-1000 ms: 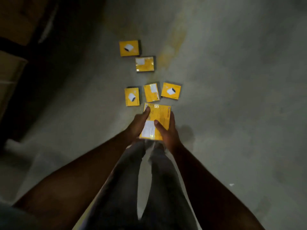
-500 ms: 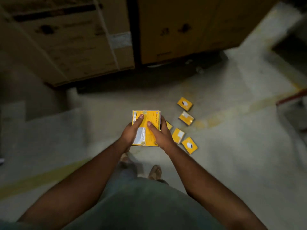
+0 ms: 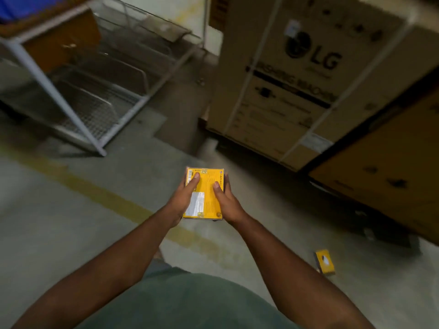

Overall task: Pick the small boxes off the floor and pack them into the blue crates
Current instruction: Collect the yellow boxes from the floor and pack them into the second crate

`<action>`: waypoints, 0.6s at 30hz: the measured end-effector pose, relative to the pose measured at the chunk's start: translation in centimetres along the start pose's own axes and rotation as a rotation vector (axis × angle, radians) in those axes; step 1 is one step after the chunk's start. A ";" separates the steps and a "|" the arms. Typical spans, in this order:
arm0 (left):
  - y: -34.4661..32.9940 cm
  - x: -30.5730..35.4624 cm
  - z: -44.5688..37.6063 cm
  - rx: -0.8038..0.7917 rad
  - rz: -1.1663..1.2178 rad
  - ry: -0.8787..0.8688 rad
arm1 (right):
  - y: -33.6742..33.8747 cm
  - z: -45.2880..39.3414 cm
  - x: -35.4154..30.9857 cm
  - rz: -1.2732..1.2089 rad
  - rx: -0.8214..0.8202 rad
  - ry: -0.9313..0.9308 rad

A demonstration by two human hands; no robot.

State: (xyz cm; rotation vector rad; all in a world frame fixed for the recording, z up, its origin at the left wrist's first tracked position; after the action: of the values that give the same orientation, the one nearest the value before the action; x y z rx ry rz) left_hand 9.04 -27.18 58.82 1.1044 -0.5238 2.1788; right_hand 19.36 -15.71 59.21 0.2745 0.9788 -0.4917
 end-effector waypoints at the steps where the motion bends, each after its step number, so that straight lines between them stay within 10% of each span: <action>1: 2.7 0.7 -0.6 0.026 0.005 -0.012 | -2.3 -1.4 -1.3 0.021 -0.039 -0.006; 18: 26.0 13.0 -14.5 0.409 0.130 -0.080 | -20.8 -26.5 -15.3 0.045 -0.360 0.120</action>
State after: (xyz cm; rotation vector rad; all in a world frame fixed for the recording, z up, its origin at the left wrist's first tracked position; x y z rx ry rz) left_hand -22.93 -32.68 59.53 1.4088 -0.1884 2.4305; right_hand -17.59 -17.81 57.84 0.0019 1.1551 -0.2527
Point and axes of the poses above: each hand's wrist, its own z-axis away from the middle knuckle, its own y-axis out of the back of the hand, x = y × z, the point moved 2 cm from there along -z, towards the middle knuckle, and after that the axes turned 10 degrees about -z, right-handed, at the moved point
